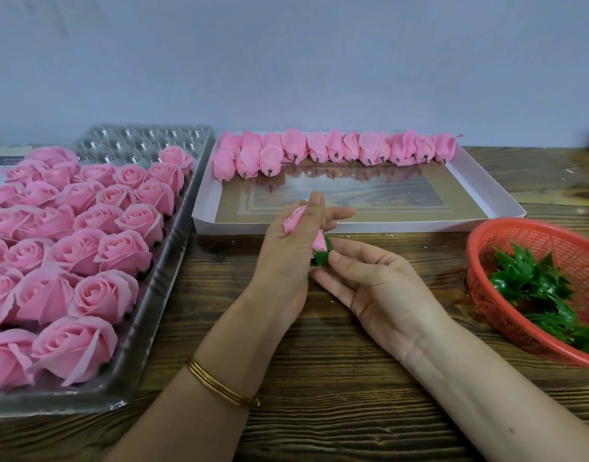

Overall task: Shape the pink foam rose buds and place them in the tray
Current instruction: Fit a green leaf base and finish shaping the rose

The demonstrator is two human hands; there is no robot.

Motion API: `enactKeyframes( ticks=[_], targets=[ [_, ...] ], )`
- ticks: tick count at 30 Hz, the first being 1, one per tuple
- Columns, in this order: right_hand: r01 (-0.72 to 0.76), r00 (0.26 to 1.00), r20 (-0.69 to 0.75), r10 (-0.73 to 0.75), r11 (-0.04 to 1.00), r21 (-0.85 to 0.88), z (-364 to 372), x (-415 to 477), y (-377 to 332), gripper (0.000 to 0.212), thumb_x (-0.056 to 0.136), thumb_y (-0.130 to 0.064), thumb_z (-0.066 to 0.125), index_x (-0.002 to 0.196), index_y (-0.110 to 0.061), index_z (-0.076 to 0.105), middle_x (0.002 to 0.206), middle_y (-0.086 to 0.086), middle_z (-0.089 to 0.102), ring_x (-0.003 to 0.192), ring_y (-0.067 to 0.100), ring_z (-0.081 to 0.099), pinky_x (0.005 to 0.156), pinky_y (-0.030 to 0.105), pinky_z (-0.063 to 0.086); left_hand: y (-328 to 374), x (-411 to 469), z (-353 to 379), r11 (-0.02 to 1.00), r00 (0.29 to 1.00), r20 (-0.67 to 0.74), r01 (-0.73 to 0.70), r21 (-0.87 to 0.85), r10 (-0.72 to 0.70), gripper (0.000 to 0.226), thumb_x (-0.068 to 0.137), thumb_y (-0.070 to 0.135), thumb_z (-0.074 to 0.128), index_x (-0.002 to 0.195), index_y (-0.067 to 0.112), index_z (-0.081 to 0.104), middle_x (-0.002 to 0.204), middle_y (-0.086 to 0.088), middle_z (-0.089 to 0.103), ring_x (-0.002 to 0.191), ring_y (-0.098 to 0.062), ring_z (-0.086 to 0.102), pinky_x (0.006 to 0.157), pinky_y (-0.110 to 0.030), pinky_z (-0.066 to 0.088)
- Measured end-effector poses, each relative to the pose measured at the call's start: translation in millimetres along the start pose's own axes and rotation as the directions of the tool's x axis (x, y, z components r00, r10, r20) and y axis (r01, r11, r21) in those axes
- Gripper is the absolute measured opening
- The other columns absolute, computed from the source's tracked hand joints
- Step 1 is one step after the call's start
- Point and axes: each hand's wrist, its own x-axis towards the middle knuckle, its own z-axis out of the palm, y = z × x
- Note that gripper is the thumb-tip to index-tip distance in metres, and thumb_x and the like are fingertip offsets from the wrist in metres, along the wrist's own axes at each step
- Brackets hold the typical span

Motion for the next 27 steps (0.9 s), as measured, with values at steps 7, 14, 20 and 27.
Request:
enactKeyframes(
  ticks=[7,14,20,27],
  targets=[
    [0.05,0.999,0.016,-0.05,0.999,0.01,-1,2,2,0.04,0.065,0.004,0.065,0.104,0.008,0.067,0.096,0.019,0.074,0.086,0.024,0.073,0.078,0.028,0.06,0,-1,0,1.0,0.999,0.042,-0.002,0.009,0.001,0.035,0.082,0.049,0.052,0.063,0.028,0.072,0.106,0.001,0.074,0.105,-0.011,0.06,0.097,-0.032,0.045],
    [0.149,0.989,0.017,-0.148,0.987,-0.053,-1,2,4,0.04,0.063,0.003,0.068,0.103,0.005,0.068,0.095,0.019,0.074,0.09,0.024,0.072,0.086,0.031,0.058,-1,-1,1,1.0,0.998,0.058,0.004,-0.024,-0.003,0.036,0.082,0.049,0.052,0.071,0.021,0.071,0.107,0.0,0.074,0.102,-0.009,0.063,0.087,-0.028,0.048],
    [0.236,0.967,-0.029,-0.252,0.936,-0.261,-2,0,10,0.028,0.069,0.0,0.074,0.095,-0.01,0.074,0.096,0.018,0.074,0.09,0.025,0.069,0.075,0.042,0.052,2,-3,2,0.999,0.997,0.081,-0.015,-0.028,0.017,0.042,0.087,0.046,0.049,0.054,0.03,0.069,0.11,-0.002,0.073,0.099,-0.01,0.063,0.077,-0.022,0.052],
    [0.206,0.978,0.012,-0.209,0.948,-0.244,-2,-1,4,0.039,0.062,-0.008,0.073,0.101,-0.001,0.071,0.092,0.017,0.074,0.084,0.02,0.07,0.075,0.024,0.057,3,-1,-1,0.995,0.996,0.086,0.023,-0.099,-0.014,0.043,0.1,0.035,0.044,0.063,0.018,0.057,0.106,-0.006,0.074,0.085,-0.007,0.071,0.068,-0.021,0.055]
  ],
)
